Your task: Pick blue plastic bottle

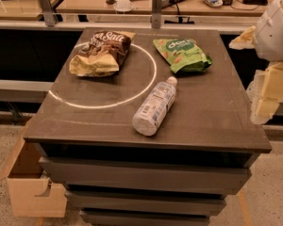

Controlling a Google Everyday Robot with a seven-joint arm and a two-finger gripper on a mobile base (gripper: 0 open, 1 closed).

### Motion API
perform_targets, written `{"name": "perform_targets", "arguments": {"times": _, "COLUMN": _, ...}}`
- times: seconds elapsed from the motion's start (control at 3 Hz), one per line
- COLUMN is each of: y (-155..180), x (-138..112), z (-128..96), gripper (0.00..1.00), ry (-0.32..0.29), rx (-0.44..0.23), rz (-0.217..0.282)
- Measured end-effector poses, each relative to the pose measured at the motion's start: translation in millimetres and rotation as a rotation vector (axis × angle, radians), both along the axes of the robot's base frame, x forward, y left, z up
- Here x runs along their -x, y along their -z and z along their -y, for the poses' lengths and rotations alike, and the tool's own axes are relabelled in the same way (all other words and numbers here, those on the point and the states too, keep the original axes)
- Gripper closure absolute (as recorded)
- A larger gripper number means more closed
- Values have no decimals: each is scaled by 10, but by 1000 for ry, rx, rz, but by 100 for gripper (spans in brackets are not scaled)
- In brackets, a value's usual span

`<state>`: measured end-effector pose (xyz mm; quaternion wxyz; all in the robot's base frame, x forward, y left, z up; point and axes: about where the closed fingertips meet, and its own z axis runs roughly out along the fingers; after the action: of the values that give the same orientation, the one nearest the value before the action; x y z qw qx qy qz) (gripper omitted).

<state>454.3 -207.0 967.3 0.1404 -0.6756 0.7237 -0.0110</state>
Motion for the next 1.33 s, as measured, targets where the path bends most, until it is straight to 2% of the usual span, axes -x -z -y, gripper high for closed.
{"name": "perform_targets", "arguments": {"times": 0.33, "y": 148, "x": -297, "z": -282, "gripper": 0, "ry": -257, "rx": -20, "rz": -56}}
{"name": "perform_targets", "arguments": {"times": 0.67, "y": 145, "x": -396, "z": -312, "gripper": 0, "ry": -335, "rx": -14, "rz": -15}}
{"name": "perform_targets", "arguments": {"times": 1.0, "y": 155, "x": -411, "z": -339, "gripper": 0, "ry": -350, "rx": -14, "rz": -9}}
{"name": "perform_targets", "arguments": {"times": 1.33, "y": 293, "x": -507, "z": -606, "gripper": 0, "ry": -513, "rx": -4, "rz": 15}}
